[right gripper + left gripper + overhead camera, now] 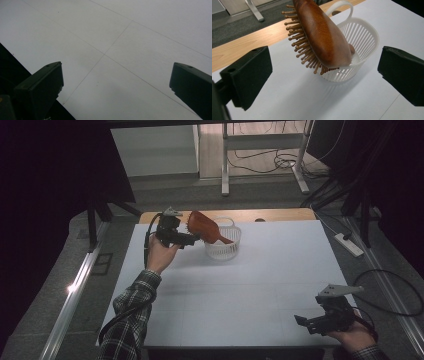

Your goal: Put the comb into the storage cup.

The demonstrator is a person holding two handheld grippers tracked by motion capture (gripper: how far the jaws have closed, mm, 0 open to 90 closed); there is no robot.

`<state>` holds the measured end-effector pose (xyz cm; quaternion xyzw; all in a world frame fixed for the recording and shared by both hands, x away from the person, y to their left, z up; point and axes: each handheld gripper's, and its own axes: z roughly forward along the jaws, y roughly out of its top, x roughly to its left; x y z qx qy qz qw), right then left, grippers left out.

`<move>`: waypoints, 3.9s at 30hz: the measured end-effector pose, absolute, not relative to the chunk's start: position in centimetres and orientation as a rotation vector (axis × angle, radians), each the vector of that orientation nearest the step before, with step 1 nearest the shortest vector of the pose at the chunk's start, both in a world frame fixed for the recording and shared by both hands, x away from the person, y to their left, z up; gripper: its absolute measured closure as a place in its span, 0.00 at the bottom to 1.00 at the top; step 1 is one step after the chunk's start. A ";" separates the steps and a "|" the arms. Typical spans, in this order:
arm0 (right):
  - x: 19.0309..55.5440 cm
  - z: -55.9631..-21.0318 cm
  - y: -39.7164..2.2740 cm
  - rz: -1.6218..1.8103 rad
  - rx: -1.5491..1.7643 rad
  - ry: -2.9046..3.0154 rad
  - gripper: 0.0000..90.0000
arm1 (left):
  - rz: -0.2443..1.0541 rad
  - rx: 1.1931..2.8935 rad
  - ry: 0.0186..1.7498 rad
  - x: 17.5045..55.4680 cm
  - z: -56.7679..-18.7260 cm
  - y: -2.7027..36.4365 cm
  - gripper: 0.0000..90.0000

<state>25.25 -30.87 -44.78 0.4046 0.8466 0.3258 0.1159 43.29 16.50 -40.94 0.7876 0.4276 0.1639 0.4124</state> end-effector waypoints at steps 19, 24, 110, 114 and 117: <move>25.2 -44.8 -30.8 0.950 1.186 2.476 0.00 | 0.459 1.975 1.043 41.7 -40.6 17.3 0.00; 25.2 -44.8 -30.8 0.948 1.185 2.477 0.00 | 0.459 1.971 1.044 41.2 -40.5 17.8 0.00; 24.7 -44.5 -31.1 0.990 1.182 2.409 0.00 | 0.430 1.973 1.029 35.5 -43.4 19.0 0.00; 24.7 -44.5 -31.2 0.991 1.185 2.404 0.00 | 0.428 1.972 1.033 35.1 -43.4 19.1 0.00; 24.7 -44.5 -31.1 0.983 1.179 2.401 0.00 | 0.425 1.970 1.031 34.8 -43.3 19.2 0.00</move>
